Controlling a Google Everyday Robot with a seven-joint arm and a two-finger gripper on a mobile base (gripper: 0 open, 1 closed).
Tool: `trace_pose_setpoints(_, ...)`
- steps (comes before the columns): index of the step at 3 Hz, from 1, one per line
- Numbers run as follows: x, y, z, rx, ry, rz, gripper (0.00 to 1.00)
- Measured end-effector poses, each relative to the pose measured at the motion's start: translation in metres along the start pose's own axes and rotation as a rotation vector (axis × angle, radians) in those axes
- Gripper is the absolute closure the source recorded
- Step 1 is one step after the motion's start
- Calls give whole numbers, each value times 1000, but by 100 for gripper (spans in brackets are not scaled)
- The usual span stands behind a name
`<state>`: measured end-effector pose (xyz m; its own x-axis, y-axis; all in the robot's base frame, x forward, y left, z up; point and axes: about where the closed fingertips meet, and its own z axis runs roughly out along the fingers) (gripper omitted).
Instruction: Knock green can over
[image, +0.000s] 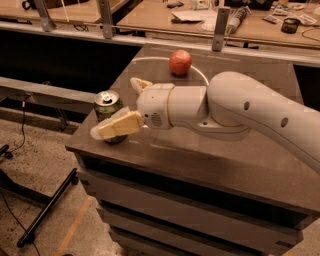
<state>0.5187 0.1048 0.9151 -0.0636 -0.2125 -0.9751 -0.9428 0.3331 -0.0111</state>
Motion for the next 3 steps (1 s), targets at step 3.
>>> trace_pose_setpoints(3,-7,5,16,21,-19,-69,25)
